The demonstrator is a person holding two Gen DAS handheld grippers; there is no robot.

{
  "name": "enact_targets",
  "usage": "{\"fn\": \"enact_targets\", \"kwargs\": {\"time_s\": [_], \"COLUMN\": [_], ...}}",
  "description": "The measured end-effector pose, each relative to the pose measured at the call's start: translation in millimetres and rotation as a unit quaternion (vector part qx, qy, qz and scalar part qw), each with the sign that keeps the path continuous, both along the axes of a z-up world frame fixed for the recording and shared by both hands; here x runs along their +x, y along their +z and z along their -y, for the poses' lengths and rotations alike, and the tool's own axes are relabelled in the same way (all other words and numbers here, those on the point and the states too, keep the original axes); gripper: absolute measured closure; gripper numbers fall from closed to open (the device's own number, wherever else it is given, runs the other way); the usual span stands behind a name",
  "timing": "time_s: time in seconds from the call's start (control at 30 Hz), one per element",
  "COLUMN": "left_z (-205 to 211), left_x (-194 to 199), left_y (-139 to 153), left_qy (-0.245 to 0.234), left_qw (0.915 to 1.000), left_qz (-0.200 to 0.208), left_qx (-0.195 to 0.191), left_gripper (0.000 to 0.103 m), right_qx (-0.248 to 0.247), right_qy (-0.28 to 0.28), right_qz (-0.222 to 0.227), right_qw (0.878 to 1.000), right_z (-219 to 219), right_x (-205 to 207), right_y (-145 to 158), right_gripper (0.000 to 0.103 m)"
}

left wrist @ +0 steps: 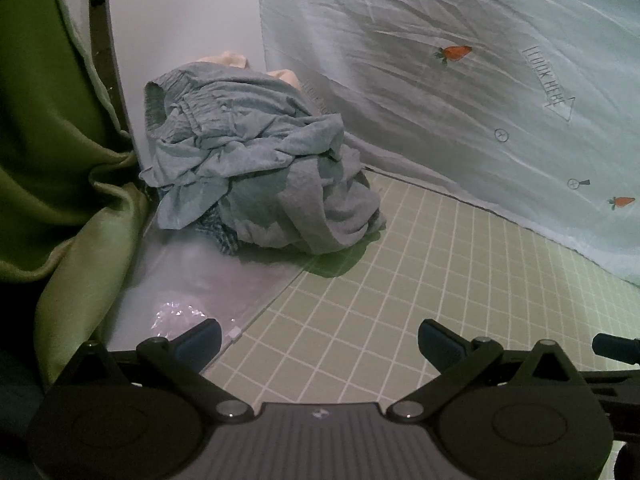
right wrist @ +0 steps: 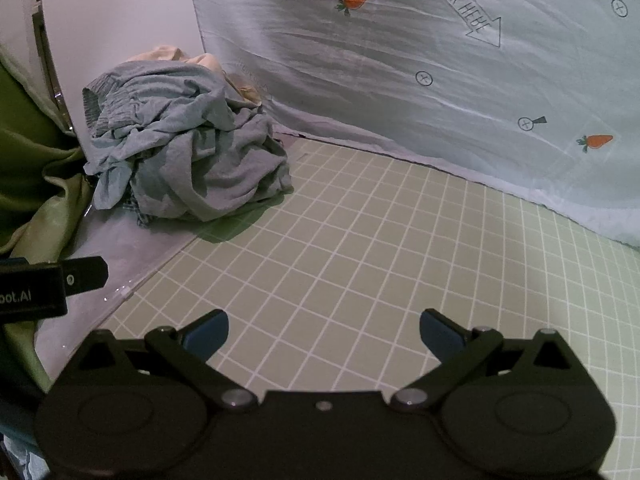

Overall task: Fold clothes
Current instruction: 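Move both tools toward the heap of grey clothes in the corner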

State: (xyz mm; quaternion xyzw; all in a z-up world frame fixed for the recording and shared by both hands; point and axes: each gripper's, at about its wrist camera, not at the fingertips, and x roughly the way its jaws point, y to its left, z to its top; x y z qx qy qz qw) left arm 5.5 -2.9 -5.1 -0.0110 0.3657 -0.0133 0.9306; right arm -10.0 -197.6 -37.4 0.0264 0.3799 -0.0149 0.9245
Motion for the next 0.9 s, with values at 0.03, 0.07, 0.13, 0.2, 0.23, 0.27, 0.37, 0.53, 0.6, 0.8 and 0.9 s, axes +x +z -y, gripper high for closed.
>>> {"fn": "enact_targets", "kwargs": {"time_s": [0.03,0.07,0.13,0.2,0.23,0.27,0.37,0.53,0.6,0.8,0.9], "left_z": [0.0,0.1,-0.2,-0.8,-1.4,-1.8,-1.4,-1.0,-0.7,1.0,2.7], "left_x": [-0.3,-0.6,-1.1,-1.0,-0.1,0.4,1.1,3.1,4.1,11.7,16.9], "left_y": [0.0,0.0,-0.3,-0.2,-0.2,-0.2,-0.2,-1.0,-1.7,-4.4,-6.9], "left_qy": [0.000,0.000,-0.001,-0.001,-0.002,-0.002,-0.002,-0.003,-0.004,-0.005,-0.004], "left_qw": [1.0000,1.0000,1.0000,1.0000,1.0000,1.0000,1.0000,1.0000,1.0000,0.9999,0.9999], "left_qz": [0.000,0.000,-0.001,-0.002,-0.003,-0.004,-0.005,-0.007,-0.008,-0.013,-0.017], "left_qx": [0.000,0.000,0.000,0.000,-0.001,-0.001,0.000,0.000,-0.001,-0.002,-0.001], "left_gripper": [0.000,0.000,0.000,0.000,0.000,0.000,0.000,0.000,0.000,0.000,0.000], "right_qx": [0.000,0.000,0.001,0.000,0.000,0.000,0.000,0.000,0.000,-0.002,-0.005], "right_qy": [0.000,0.000,0.000,0.000,-0.001,-0.001,-0.002,-0.004,-0.005,-0.004,-0.002], "right_qz": [0.000,0.000,-0.001,0.000,0.001,0.001,0.001,-0.001,-0.002,-0.006,-0.006], "right_qw": [1.000,1.000,1.000,1.000,1.000,1.000,1.000,1.000,1.000,1.000,1.000], "right_z": [0.5,0.3,0.3,0.2,-0.1,-0.3,-0.4,-1.6,-1.3,-0.9,-0.4], "right_x": [0.6,0.2,0.0,0.2,0.2,0.1,0.0,1.0,1.7,5.9,9.2], "right_y": [0.0,-0.2,-0.3,-0.1,0.0,-0.2,-0.5,-0.6,-0.7,-2.4,-4.5], "right_gripper": [0.000,0.000,0.000,0.000,0.000,0.000,0.000,0.000,0.000,0.000,0.000]}}
